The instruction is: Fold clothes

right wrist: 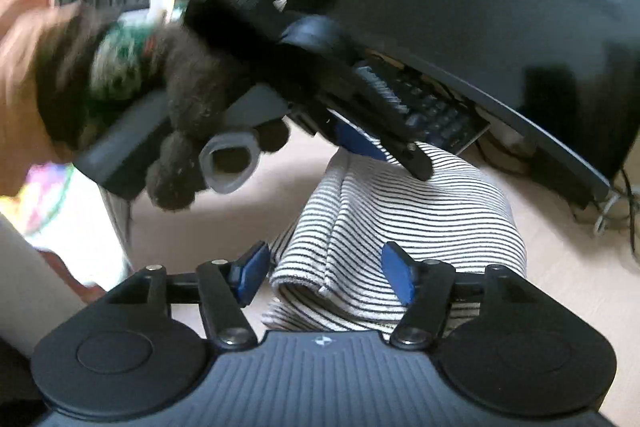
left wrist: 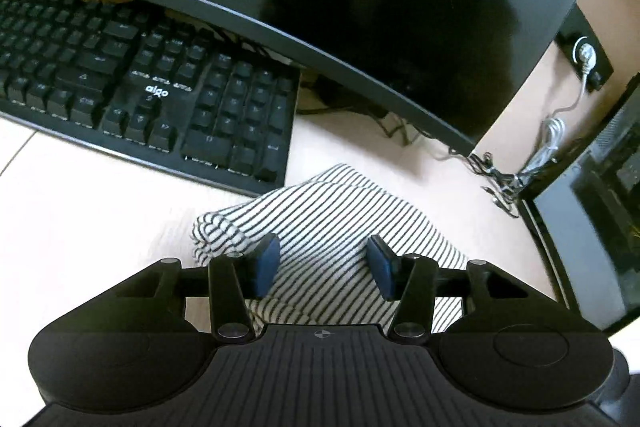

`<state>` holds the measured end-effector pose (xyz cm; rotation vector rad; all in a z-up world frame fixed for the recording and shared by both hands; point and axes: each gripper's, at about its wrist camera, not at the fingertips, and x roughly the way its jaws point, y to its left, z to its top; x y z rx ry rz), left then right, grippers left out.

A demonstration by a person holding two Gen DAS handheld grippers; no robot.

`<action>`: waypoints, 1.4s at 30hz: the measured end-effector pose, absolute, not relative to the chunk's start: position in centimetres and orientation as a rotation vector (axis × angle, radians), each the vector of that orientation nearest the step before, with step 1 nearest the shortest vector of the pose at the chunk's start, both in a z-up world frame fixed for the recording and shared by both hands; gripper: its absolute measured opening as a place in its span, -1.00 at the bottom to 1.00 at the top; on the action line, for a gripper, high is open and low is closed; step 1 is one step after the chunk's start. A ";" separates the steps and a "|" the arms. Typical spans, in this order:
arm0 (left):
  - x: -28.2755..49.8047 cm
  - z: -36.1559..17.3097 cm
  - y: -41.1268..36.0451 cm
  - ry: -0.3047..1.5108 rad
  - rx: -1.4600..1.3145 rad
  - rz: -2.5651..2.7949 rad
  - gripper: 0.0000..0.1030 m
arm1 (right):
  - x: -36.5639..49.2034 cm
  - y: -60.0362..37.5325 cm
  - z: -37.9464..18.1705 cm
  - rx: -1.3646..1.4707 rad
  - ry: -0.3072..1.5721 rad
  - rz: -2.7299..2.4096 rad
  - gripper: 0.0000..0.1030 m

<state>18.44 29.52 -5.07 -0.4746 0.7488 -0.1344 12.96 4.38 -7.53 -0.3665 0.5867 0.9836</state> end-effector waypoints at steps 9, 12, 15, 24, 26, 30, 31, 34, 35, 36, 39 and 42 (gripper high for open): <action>14.7 -2.1 28.7 0.777 -0.472 -0.094 0.85 | 21.4 -3.7 -7.3 0.091 0.778 0.651 0.48; 14.1 -2.7 28.0 0.854 -0.533 -0.169 0.86 | 23.0 -5.1 -9.3 0.200 0.836 0.607 0.57; 14.6 -4.9 26.9 0.923 -0.556 -0.235 0.64 | 24.0 -5.0 -11.3 0.350 0.916 0.626 0.59; 16.6 -7.8 27.9 0.876 -0.689 -0.322 0.27 | 23.9 -3.5 -7.6 0.195 0.831 0.627 0.13; 16.2 -7.4 28.3 0.867 -0.701 -0.325 0.27 | 22.6 -3.0 -6.6 0.128 0.769 0.600 0.13; 14.4 -4.7 29.9 0.809 -0.671 -0.330 0.49 | 20.1 -2.2 -5.0 0.083 0.685 0.672 0.09; 14.1 -3.9 30.6 0.787 -0.664 -0.321 0.51 | 19.5 -1.6 -5.1 0.058 0.702 0.712 0.04; 13.7 -1.2 32.0 0.705 -0.619 -0.276 0.51 | 17.1 1.0 -6.4 -0.065 0.782 0.854 -0.11; 13.7 -0.4 32.2 0.678 -0.602 -0.270 0.48 | 16.3 1.9 -6.8 -0.107 0.808 0.902 -0.09; 13.9 0.4 32.2 0.655 -0.585 -0.271 0.43 | 15.4 2.9 -7.3 -0.182 0.813 0.921 -0.08; 15.0 0.8 31.0 0.651 -0.574 -0.315 0.32 | 13.6 4.8 -8.2 -0.350 0.759 0.901 0.01; 17.0 -1.4 28.7 0.732 -0.553 -0.347 0.24 | 13.7 4.8 -7.4 -0.337 0.754 0.884 0.03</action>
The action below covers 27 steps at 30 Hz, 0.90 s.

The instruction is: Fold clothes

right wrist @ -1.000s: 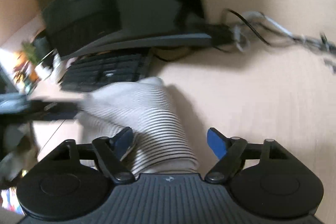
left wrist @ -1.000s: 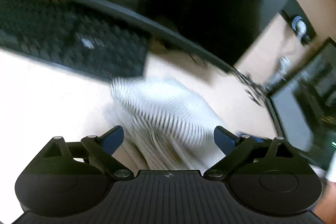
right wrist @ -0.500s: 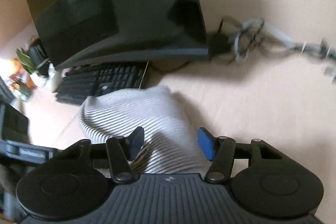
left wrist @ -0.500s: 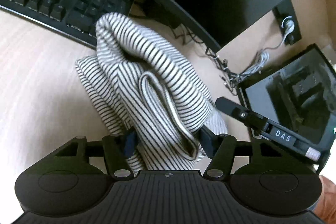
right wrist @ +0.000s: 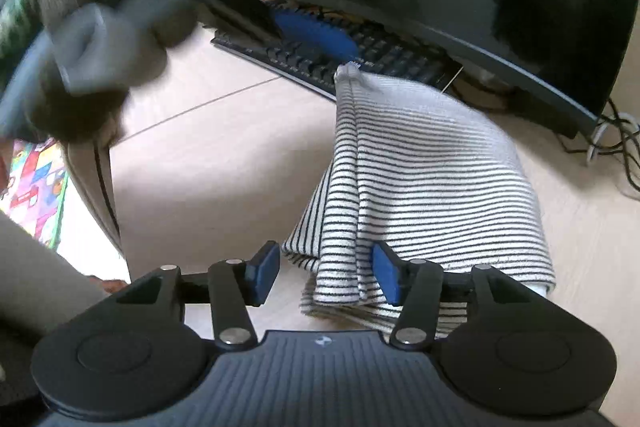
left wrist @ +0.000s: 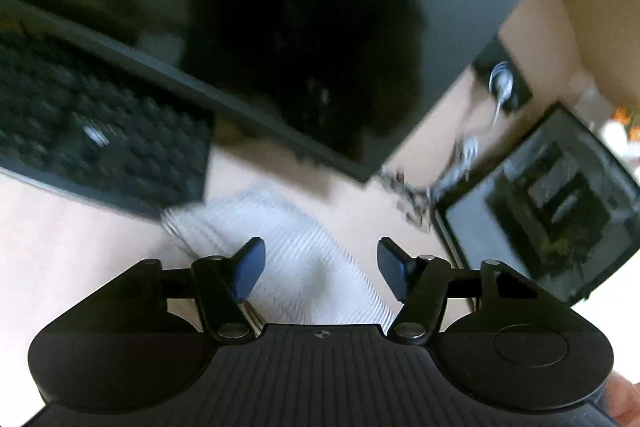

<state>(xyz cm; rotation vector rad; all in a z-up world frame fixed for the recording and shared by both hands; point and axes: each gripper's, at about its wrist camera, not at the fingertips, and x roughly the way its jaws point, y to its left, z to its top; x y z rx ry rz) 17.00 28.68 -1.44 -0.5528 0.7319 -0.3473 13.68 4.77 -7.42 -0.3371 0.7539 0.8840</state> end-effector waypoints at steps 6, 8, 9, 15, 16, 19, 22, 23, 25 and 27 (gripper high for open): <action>17.6 -4.7 28.1 0.760 -0.485 -0.368 0.20 | 14.0 1.0 -3.3 -0.195 0.699 0.805 0.35; 17.5 -4.9 28.5 0.753 -0.484 -0.385 0.20 | 14.7 0.4 -2.8 -0.191 0.670 0.708 0.36; 17.4 -5.0 28.5 0.745 -0.482 -0.389 0.20 | 15.3 0.5 -3.1 -0.196 0.669 0.678 0.36; 16.7 -5.8 28.9 0.707 -0.525 -0.361 0.21 | 16.4 4.3 -7.7 -0.356 0.713 0.652 0.60; 16.6 -5.9 28.9 0.701 -0.541 -0.347 0.21 | 16.4 4.6 -7.8 -0.366 0.704 0.650 0.62; 16.5 -5.8 28.6 0.692 -0.564 -0.301 0.21 | 16.5 5.1 -8.1 -0.390 0.682 0.649 0.63; 15.8 -5.2 27.2 0.670 -0.523 -0.215 0.21 | 16.7 4.4 -8.1 -0.354 0.663 0.665 0.66; 15.3 -4.8 26.8 0.660 -0.516 -0.179 0.22 | 16.7 3.8 -8.1 -0.328 0.657 0.674 0.66; 13.7 -3.9 25.7 0.634 -0.510 -0.077 0.37 | 16.6 2.5 -7.5 -0.277 0.654 0.693 0.78; 11.7 -2.9 24.3 0.601 -0.505 0.024 0.70 | 16.3 0.3 -6.8 -0.207 0.644 0.721 1.00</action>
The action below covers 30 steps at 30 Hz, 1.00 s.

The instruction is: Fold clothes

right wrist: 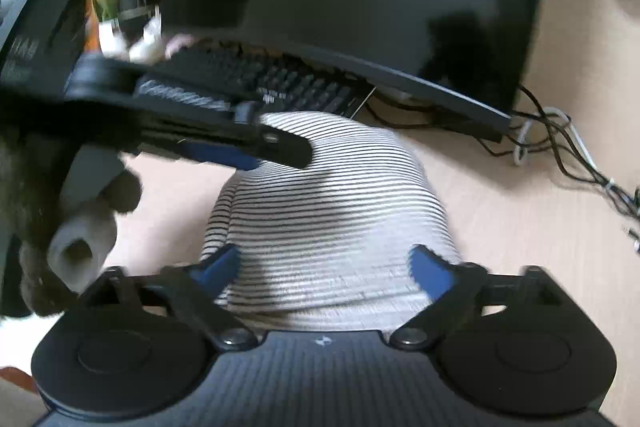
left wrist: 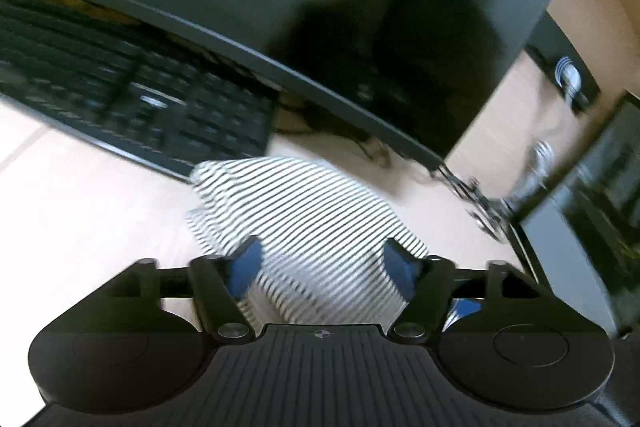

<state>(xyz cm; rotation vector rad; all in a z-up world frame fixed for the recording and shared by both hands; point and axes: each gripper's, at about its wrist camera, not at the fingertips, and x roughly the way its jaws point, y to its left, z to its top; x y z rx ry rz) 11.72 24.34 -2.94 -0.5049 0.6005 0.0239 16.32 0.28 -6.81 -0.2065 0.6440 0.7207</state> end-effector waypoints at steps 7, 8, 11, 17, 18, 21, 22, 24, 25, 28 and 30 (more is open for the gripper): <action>5.2 -1.8 17.0 0.548 -0.484 0.335 0.86 | 15.3 -8.3 -5.7 -0.112 0.571 0.740 1.00; 4.5 -1.8 15.8 0.551 -0.479 0.360 0.90 | 15.1 -9.1 -5.5 -0.109 0.566 0.736 1.00; 3.2 -1.6 12.2 0.566 -0.412 0.413 1.00 | 14.7 -10.5 -5.4 -0.096 0.540 0.729 1.00; 1.6 -1.3 7.2 0.559 -0.319 0.474 1.00 | 13.6 -12.8 -4.8 -0.037 0.474 0.677 1.00; 1.5 -1.2 6.8 0.558 -0.315 0.485 1.00 | 13.4 -13.3 -4.7 -0.042 0.467 0.660 1.00; 1.4 -0.7 5.6 0.558 -0.303 0.529 1.00 | 12.9 -14.1 -4.8 -0.046 0.467 0.650 1.00; 1.4 -0.6 5.3 0.561 -0.290 0.550 1.00 | 12.7 -14.4 -4.8 -0.045 0.473 0.658 1.00; 1.5 -0.2 4.6 0.574 -0.244 0.603 1.00 | 12.4 -14.8 -5.0 -0.040 0.481 0.668 1.00; 1.7 -0.1 4.3 0.581 -0.218 0.630 1.00 | 12.2 -15.0 -5.0 -0.037 0.482 0.670 1.00; 1.9 0.2 3.5 0.589 -0.175 0.654 1.00 | 11.8 -15.6 -4.8 -0.025 0.477 0.661 1.00; 1.6 0.3 3.3 0.584 -0.185 0.626 1.00 | 11.8 -16.0 -4.6 -0.010 0.472 0.648 1.00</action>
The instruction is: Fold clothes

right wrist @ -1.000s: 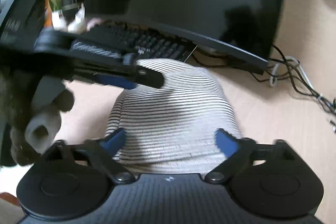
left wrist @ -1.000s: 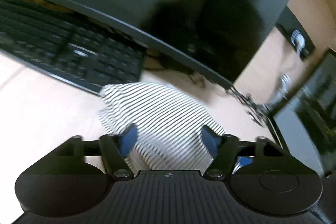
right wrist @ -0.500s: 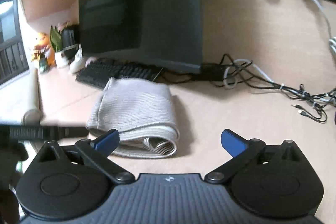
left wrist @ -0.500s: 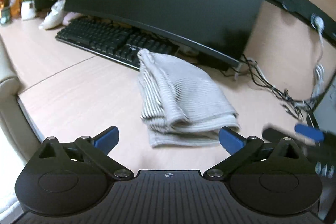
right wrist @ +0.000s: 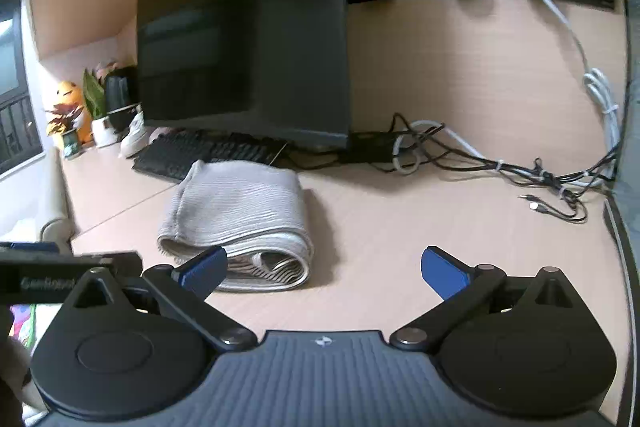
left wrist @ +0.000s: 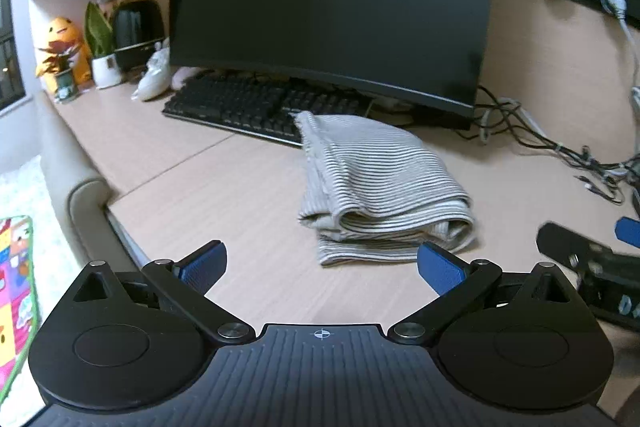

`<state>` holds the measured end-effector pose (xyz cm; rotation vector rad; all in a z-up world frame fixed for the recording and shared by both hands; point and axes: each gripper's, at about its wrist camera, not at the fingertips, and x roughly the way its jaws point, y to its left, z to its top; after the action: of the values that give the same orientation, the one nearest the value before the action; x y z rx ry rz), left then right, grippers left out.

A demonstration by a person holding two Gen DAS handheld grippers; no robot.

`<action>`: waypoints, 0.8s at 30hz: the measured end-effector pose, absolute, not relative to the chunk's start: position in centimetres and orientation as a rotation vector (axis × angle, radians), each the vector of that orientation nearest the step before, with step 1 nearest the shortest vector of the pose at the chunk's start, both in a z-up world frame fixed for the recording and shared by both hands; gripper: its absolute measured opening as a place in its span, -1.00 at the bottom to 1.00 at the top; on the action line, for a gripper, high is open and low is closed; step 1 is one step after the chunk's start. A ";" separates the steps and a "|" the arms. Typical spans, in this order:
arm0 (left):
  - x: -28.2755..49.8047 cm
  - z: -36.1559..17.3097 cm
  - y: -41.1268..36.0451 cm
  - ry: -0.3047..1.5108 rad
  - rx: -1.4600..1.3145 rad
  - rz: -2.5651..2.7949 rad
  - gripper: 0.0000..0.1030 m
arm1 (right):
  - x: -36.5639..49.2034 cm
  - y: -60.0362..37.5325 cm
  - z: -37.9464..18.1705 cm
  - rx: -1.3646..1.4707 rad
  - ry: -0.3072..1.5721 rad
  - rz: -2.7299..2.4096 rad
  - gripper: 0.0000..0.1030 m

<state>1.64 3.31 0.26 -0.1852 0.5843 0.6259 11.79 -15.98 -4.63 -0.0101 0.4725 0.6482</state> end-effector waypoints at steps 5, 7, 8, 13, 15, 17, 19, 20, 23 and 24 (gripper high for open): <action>0.8 0.0 3.0 0.580 -0.221 0.591 1.00 | 11.6 -16.6 -4.6 0.009 0.472 0.644 1.00; 0.6 0.0 3.0 0.579 -0.228 0.601 1.00 | 11.4 -16.4 -4.6 -0.001 0.474 0.657 1.00; 0.4 0.1 3.1 0.575 -0.234 0.606 1.00 | 11.3 -16.3 -4.5 -0.007 0.472 0.665 1.00; 0.1 0.0 2.9 0.573 -0.248 0.609 1.00 | 11.1 -16.1 -4.5 -0.027 0.466 0.664 1.00; 0.1 -0.1 2.7 0.576 -0.249 0.606 1.00 | 11.2 -16.3 -4.6 -0.024 0.471 0.661 1.00; 0.0 0.0 2.5 0.574 -0.245 0.607 1.00 | 11.3 -16.3 -4.6 -0.024 0.469 0.662 1.00; 0.0 0.2 2.4 0.571 -0.242 0.612 1.00 | 11.2 -16.3 -4.4 -0.027 0.460 0.666 1.00; 0.0 0.4 2.4 0.570 -0.238 0.616 1.00 | 11.2 -16.3 -4.2 -0.029 0.457 0.669 1.00; -0.2 0.8 2.1 0.556 -0.224 0.621 1.00 | 11.0 -16.3 -3.8 -0.033 0.440 0.673 1.00; -0.3 1.0 2.0 0.549 -0.218 0.622 1.00 | 10.9 -16.4 -3.7 -0.032 0.435 0.674 1.00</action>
<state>-0.27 1.98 0.97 -0.2181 0.5492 0.6221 10.94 -16.37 -3.73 -0.0325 0.4351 0.6741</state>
